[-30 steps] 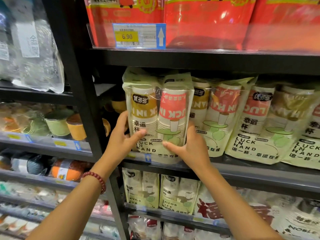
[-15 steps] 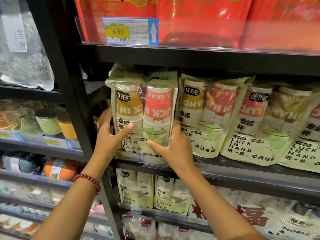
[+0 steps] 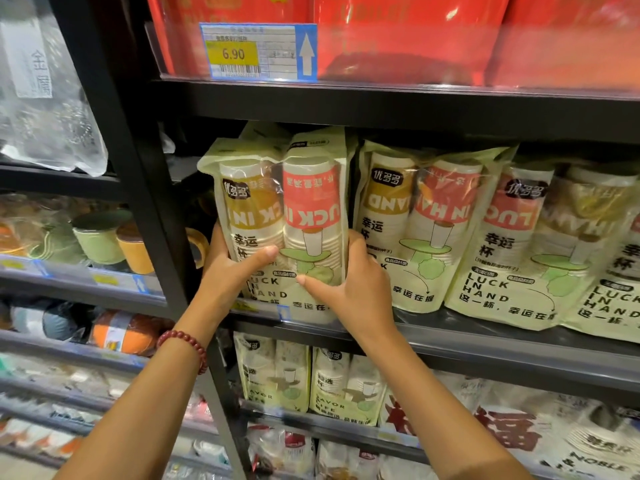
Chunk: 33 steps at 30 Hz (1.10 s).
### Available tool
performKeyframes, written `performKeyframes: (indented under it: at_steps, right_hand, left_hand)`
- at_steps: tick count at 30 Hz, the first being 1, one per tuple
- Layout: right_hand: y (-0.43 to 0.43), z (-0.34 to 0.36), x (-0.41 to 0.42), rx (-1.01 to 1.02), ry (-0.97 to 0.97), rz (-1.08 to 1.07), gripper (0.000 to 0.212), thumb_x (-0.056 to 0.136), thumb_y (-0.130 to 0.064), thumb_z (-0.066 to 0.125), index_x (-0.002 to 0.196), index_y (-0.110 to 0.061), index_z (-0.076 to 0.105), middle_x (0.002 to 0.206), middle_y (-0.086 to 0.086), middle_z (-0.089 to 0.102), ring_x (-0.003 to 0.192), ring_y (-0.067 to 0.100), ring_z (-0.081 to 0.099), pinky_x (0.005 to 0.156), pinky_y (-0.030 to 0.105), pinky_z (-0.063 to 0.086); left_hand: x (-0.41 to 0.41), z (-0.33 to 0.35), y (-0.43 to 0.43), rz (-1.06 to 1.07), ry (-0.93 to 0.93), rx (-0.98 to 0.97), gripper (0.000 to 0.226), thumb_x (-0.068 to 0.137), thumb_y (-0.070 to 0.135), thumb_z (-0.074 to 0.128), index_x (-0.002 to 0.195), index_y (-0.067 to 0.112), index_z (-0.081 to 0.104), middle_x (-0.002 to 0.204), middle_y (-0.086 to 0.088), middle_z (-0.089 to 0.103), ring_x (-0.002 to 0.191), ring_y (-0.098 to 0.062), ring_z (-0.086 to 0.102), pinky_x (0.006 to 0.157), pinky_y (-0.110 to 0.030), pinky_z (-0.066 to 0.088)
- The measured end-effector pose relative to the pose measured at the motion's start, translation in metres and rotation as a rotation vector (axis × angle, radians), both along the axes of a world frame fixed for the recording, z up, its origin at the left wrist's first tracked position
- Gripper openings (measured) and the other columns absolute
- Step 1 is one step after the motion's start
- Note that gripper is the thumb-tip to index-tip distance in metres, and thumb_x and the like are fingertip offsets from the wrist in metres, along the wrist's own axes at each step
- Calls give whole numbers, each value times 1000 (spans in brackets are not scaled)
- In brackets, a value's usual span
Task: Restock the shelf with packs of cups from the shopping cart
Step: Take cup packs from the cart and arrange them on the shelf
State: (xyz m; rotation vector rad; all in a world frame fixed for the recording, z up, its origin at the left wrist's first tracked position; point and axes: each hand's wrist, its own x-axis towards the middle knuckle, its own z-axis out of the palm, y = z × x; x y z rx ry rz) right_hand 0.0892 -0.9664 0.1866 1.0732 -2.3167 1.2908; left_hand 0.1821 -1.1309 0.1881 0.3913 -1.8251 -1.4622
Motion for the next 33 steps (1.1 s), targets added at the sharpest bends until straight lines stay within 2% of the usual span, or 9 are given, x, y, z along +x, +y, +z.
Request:
performKeyframes:
  at_steps: [4,11,15,17,20,23,26,29,33]
  right_hand:
    - [-2,-7,3,-43,-97,28,77,65,-54,77,124,-16,43,108,-3,66,97,16,64,81,37,55]
    - [17,7,-6,136,-149,53,82,68,-55,76,134,-17,46,128,-1,55,117,17,52,95,31,46]
    - [21,-5,-4,151,-136,46,54,74,-42,76,118,-14,61,111,-2,68,99,15,63,85,34,53]
    - [17,-14,-1,156,-103,-2,45,77,-43,73,107,-12,64,102,1,70,91,16,63,79,35,54]
    - [13,-20,-1,154,-78,-24,45,78,-46,71,106,-10,64,99,2,69,88,16,63,77,35,53]
    - [14,-16,-3,208,-54,-22,45,80,-46,69,104,-8,61,97,3,67,86,17,61,75,35,53]
    - [18,-4,-1,276,-51,-1,43,82,-44,68,102,-8,60,94,5,66,85,20,60,74,37,52]
    - [41,4,12,366,33,5,41,87,-38,64,119,-12,59,113,6,64,104,22,59,88,36,49]
    - [109,-3,53,440,142,-87,47,93,-36,55,135,-16,49,130,3,56,123,21,47,98,36,44]
  left_hand:
    - [-2,7,1,-66,-4,1,87,53,42,78,131,24,43,118,4,65,102,-6,66,74,-16,54]
    - [13,14,6,-53,-143,-98,88,64,52,78,137,23,38,120,11,60,108,-4,59,86,-21,48]
    - [19,3,19,134,-15,-148,49,89,39,57,134,25,44,119,16,58,108,5,56,90,-18,48]
    - [19,2,17,153,-14,-204,37,93,34,55,129,28,47,119,14,60,110,1,58,92,-24,49]
    - [16,2,15,144,-30,-230,44,93,37,53,134,23,44,129,4,57,117,-9,56,94,-30,48]
    - [16,4,22,196,-73,-282,41,96,34,48,135,21,43,134,3,51,116,-8,51,87,-15,43]
    - [20,13,30,217,-114,-298,38,96,35,48,132,21,47,125,8,54,113,-9,53,90,-25,46]
    - [35,11,47,313,-111,-421,48,92,39,56,135,22,43,132,8,52,122,-11,49,100,-36,44]
    - [50,4,105,312,-102,-744,69,91,35,58,147,10,26,152,-8,30,142,-21,24,117,-37,22]
